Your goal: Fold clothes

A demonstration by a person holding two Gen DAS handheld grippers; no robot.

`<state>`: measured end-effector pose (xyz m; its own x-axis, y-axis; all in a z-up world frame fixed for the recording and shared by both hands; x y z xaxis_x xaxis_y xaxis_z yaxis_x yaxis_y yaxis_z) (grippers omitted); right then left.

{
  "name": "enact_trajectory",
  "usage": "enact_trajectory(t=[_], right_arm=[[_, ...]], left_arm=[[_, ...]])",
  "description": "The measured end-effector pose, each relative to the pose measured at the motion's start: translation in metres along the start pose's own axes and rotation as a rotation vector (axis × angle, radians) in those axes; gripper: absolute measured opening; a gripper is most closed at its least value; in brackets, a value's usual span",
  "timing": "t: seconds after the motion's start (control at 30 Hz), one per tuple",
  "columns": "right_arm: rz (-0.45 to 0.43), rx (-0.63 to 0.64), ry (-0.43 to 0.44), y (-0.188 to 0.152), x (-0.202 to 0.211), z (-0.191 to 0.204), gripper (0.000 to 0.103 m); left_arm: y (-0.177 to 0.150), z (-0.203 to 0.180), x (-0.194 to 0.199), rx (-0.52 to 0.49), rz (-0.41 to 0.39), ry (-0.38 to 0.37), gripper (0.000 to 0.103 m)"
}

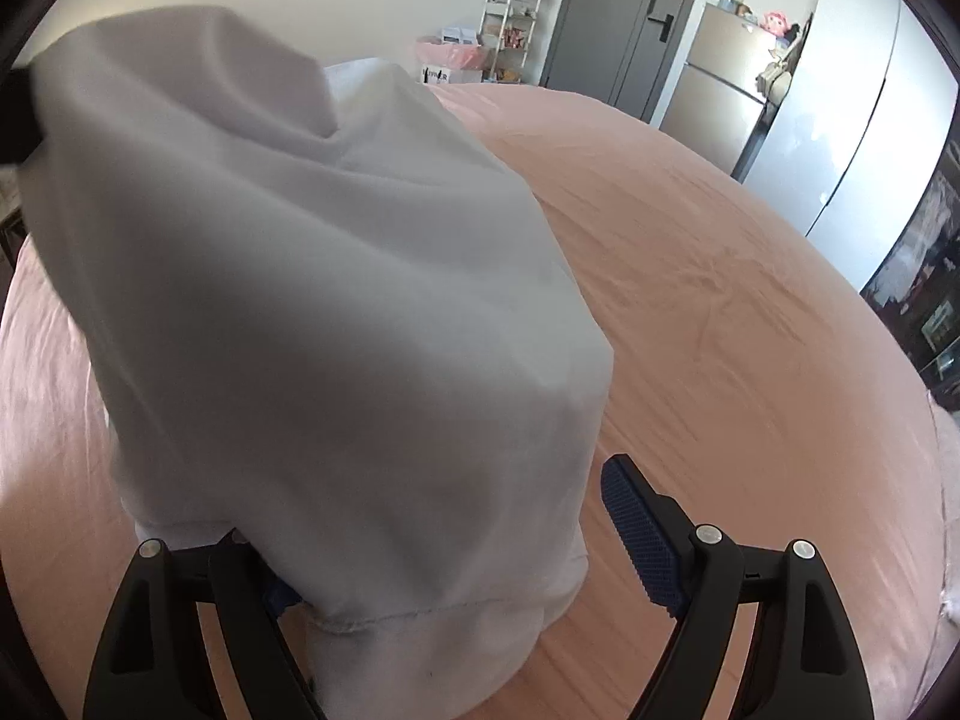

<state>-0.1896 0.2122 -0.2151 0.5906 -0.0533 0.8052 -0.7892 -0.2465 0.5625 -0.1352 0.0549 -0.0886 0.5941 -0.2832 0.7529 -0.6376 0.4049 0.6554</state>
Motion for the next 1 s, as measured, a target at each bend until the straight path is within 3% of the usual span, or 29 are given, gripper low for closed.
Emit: enact_trajectory(t=[0.1, 0.13, 0.17, 0.2, 0.23, 0.37, 0.47, 0.7, 1.0], right_arm=[[0.0, 0.026, -0.012, 0.005, -0.012, 0.002, 0.084], [0.003, 0.025, -0.005, 0.006, -0.016, 0.002, 0.075], [0.007, 0.014, 0.005, 0.007, -0.018, 0.001, 0.058], [0.01, 0.003, 0.013, 0.007, -0.019, -0.001, 0.049], [0.003, -0.009, 0.018, 0.007, -0.017, -0.003, 0.034], [-0.021, -0.057, 0.035, 0.006, -0.009, -0.013, 0.017], [-0.039, -0.093, 0.048, 0.005, -0.003, -0.02, 0.012], [-0.079, -0.207, 0.112, 0.008, 0.022, -0.038, 0.01], [-0.225, -0.367, 0.246, 0.04, 0.076, -0.073, 0.01]], left_arm=[[-0.011, 0.011, 0.001, 0.031, 0.006, 0.001, 0.006], [-0.014, 0.017, 0.001, 0.058, 0.009, -0.004, 0.006], [-0.016, 0.024, 0.002, 0.092, 0.01, -0.01, 0.006], [-0.018, 0.031, 0.002, 0.122, 0.012, -0.017, 0.006], [-0.02, 0.035, 0.001, 0.142, 0.015, -0.021, 0.006], [-0.027, 0.043, -0.007, 0.162, 0.043, 0.003, 0.006], [-0.033, 0.043, -0.014, 0.15, 0.056, 0.019, 0.006], [-0.045, 0.034, -0.035, 0.122, 0.097, 0.018, 0.006], [-0.048, 0.036, -0.056, 0.187, 0.093, 0.009, 0.006]])
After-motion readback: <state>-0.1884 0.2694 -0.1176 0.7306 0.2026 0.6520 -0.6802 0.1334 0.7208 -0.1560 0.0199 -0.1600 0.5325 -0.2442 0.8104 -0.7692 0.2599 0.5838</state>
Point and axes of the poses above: each gripper's, at about its wrist camera, not at the fingertips, and x roughly against the way its jaws point, z to its left, y to its top, the point moved 1 cm from there along -x, roughly the way its jaws point, and after that the axes turned 2 degrees about z, right-handed, at the moved point
